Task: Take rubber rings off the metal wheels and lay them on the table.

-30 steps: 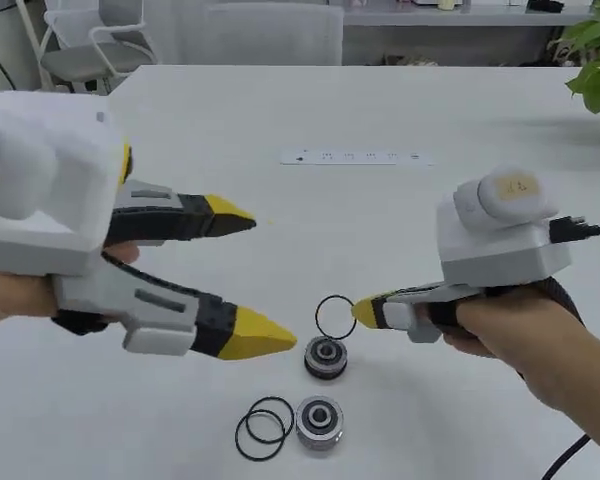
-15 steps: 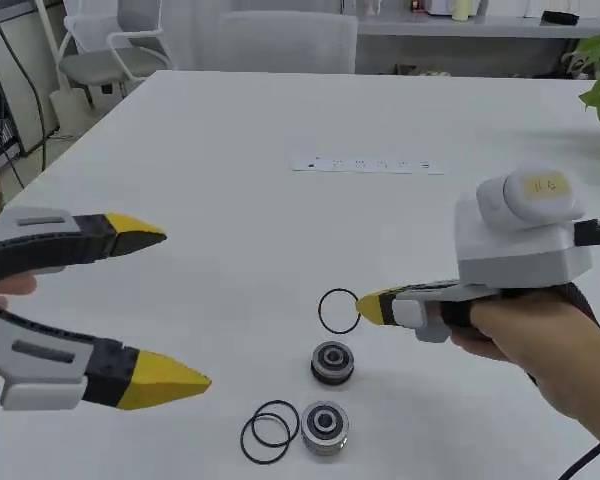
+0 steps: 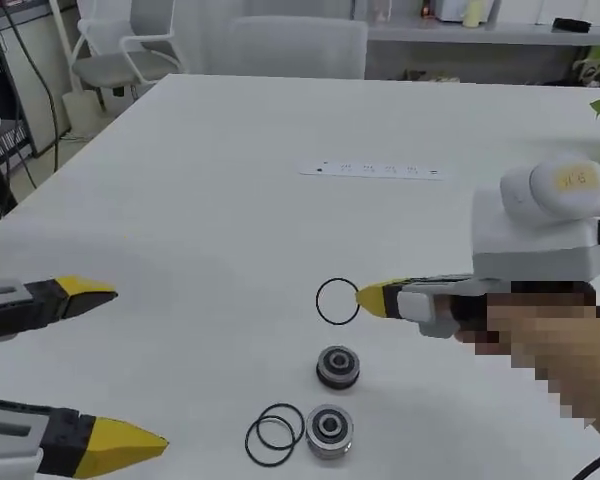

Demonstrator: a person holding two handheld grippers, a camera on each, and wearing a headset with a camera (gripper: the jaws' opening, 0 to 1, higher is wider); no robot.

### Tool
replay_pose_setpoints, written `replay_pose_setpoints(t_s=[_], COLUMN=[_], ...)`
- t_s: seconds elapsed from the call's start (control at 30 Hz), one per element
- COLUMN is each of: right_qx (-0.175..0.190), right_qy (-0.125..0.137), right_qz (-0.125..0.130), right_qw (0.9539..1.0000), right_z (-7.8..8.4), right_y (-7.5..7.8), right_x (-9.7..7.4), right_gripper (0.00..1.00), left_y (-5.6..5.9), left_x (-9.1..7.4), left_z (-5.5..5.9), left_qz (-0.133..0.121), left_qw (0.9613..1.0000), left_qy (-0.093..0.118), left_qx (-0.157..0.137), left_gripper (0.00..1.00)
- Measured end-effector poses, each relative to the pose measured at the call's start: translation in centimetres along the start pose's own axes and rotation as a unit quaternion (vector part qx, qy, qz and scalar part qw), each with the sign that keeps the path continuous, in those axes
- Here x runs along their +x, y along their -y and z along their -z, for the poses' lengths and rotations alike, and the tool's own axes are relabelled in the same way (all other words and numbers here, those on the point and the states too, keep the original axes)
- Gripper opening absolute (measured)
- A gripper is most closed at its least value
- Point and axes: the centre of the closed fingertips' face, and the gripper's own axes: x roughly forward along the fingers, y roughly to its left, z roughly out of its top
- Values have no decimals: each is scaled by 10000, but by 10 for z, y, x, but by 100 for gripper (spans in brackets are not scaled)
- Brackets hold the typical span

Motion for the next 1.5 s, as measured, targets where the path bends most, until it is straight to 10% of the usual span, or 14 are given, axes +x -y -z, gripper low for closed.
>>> replay_pose_setpoints(t_s=[0.5,0.97,1.5], right_qx=[266,-130,-201], right_qy=[237,-256,-1094], right_qz=[-675,-1019,-1266], right_qw=[9971,9944,9857], right_z=[-11,15,65], right_y=[-33,-60,-77], right_x=[0,15,36], right_gripper=[0,0,0], left_y=[14,26,24], left_x=[16,22,24], left_z=[35,52,48], left_qz=[78,301,245], left_qw=[9985,9962,9949], left_qy=[-260,-548,-262], left_qx=[-472,-613,-948], left_gripper=[85,89,99])
